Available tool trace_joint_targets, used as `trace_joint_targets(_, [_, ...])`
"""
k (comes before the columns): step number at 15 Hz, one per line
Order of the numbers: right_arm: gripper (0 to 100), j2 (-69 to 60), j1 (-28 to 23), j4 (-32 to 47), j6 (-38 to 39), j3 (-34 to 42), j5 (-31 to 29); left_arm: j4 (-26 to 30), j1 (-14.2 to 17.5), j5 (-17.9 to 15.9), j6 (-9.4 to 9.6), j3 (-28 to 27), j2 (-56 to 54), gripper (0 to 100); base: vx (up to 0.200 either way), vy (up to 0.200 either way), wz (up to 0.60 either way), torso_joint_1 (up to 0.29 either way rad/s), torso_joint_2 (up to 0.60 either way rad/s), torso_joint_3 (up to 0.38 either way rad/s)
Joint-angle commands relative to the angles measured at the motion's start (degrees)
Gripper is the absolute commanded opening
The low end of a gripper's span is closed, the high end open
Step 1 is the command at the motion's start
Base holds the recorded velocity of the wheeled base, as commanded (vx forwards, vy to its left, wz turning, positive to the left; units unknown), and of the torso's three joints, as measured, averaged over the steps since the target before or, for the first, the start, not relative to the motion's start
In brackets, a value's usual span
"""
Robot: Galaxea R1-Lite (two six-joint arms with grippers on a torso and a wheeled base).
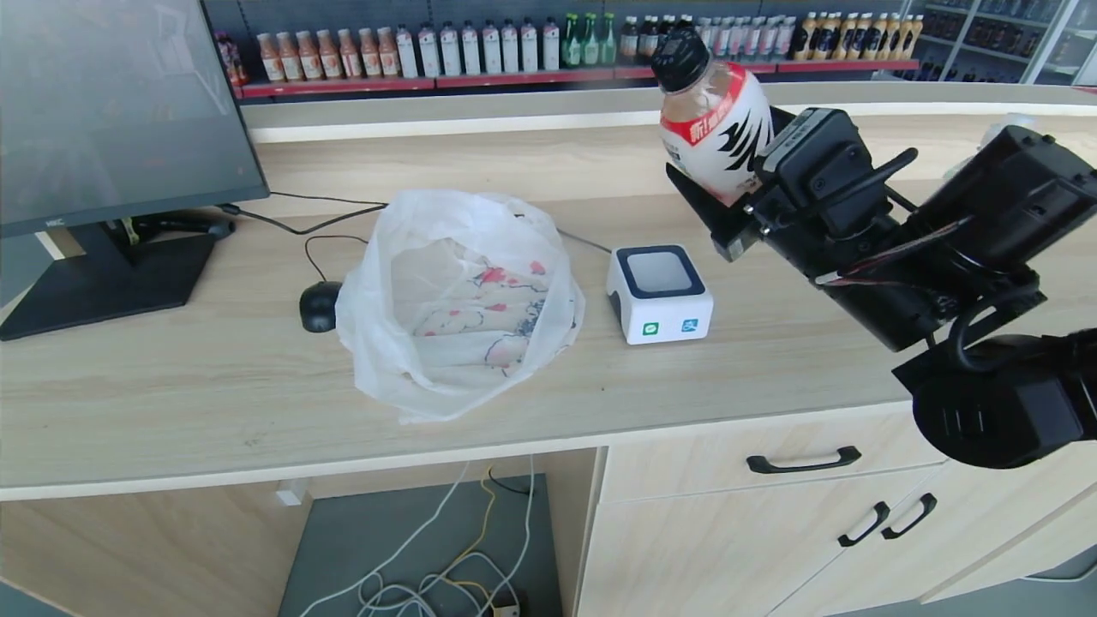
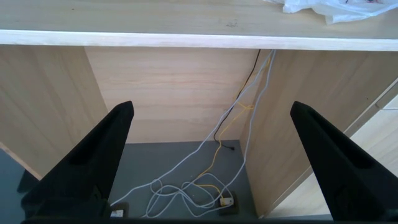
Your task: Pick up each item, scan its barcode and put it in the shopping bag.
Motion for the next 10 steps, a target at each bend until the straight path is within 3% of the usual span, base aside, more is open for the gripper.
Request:
trace_joint_targets(1, [0, 3.07, -1.16, -0.07, -3.65, -2.46, 3.18, 0.01, 0.0, 0.0, -0.01, 0.0, 0.06, 100, 0.0, 0.0, 0.0, 0.0, 0.0, 0.0])
trace_joint_targets(4, [0, 4.74, -2.22, -0.15, -10.51, -5.8, 8.81, 0.01, 0.0, 0.0, -0.01, 0.0, -0.02, 100, 0.0, 0.0, 0.0, 0.0, 0.0, 0.0])
trace_joint_targets(10, [0, 9.58, -1.69, -3.41, -16.83, -7.64, 16.37, 0.01, 0.0, 0.0, -0.01, 0.0, 0.06, 100, 0.0, 0.0, 0.0, 0.0, 0.0, 0.0])
